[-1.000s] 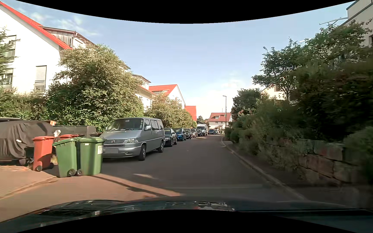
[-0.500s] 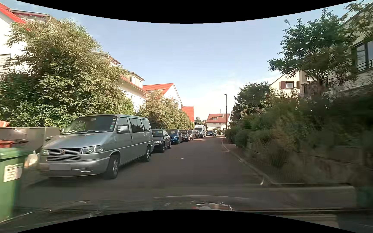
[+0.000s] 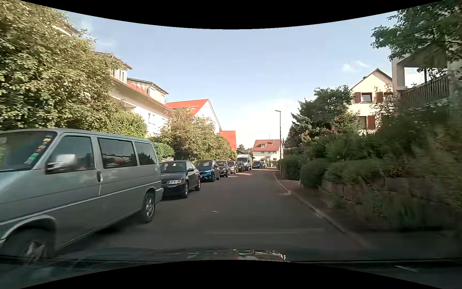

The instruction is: Follow the waypoints while adhering to traffic rules and regulations

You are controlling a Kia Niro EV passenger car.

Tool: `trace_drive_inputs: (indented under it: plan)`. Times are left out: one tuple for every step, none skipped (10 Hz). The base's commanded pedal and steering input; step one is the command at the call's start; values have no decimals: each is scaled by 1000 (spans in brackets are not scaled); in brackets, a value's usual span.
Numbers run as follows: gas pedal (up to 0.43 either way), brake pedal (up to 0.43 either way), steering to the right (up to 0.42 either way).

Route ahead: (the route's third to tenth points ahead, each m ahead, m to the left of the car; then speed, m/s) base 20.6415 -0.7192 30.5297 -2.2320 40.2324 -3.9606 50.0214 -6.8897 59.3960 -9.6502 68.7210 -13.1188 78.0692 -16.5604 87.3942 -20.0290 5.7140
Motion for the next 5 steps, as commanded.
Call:
trace_drive_inputs:
  plan:
    - [79,0,22]
    - [79,0,21]
    - [79,0,16]
    - [79,0,14]
    - [79,0,16]
